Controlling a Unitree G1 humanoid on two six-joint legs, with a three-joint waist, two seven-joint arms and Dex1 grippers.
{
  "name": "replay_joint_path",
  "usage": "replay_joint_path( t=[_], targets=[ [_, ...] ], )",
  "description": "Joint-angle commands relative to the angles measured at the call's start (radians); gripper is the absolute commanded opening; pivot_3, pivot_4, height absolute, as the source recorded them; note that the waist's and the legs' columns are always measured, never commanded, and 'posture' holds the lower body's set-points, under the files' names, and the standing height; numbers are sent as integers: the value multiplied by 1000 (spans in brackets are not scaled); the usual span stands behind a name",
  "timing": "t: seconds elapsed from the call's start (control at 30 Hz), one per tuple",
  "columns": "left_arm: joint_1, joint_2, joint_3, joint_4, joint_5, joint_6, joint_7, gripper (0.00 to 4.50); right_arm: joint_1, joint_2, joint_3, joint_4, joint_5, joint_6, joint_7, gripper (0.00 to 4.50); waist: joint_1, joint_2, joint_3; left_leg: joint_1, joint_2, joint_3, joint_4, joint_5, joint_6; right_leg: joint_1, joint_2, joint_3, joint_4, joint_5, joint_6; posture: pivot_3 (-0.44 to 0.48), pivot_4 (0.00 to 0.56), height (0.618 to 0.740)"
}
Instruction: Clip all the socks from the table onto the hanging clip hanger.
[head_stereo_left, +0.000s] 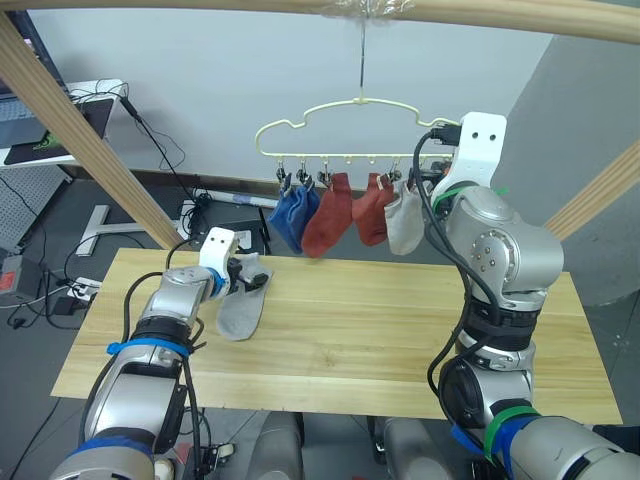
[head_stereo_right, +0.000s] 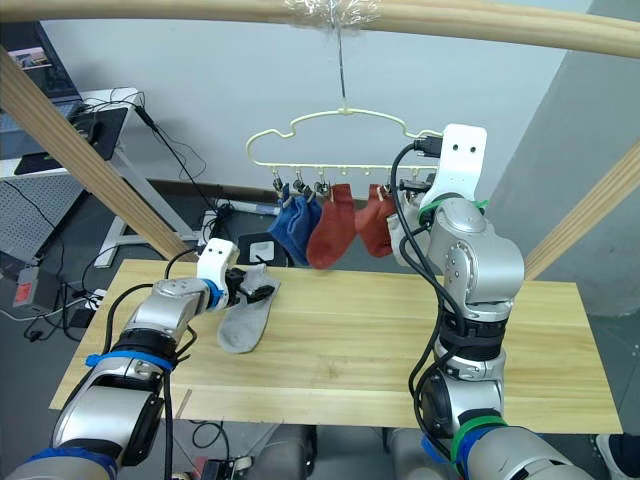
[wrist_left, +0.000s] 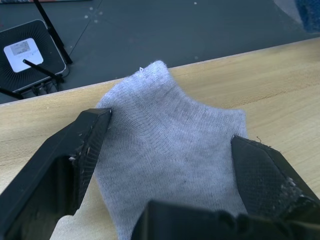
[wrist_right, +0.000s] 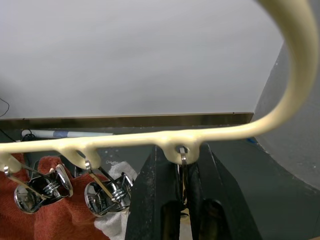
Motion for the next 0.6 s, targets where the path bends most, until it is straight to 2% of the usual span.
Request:
replay_joint_path(
  t=[0.03,0.47,0.6],
  targets=[
    [41,-2,-30,29,41,30,-16,3806,-18,-7,0,-53,-2,-3,-1,0,0,0,0,0,0,0,0,0,0,0,0,0,1,0,0,-25,277,740],
    [80,-4,-22,-52,22,62,-58,20,-17,-5,0,-53,0,1,0,0,-2,0,0,3,0,0,0,1,2,0,1,1,5,0,0,-23,279,740],
    [114,-10,3,-180,-30,95,-122,20,-23,2,-4,-51,5,10,1,0,-1,0,0,2,0,0,0,1,2,0,0,1,4,0,0,-20,280,740]
  ],
)
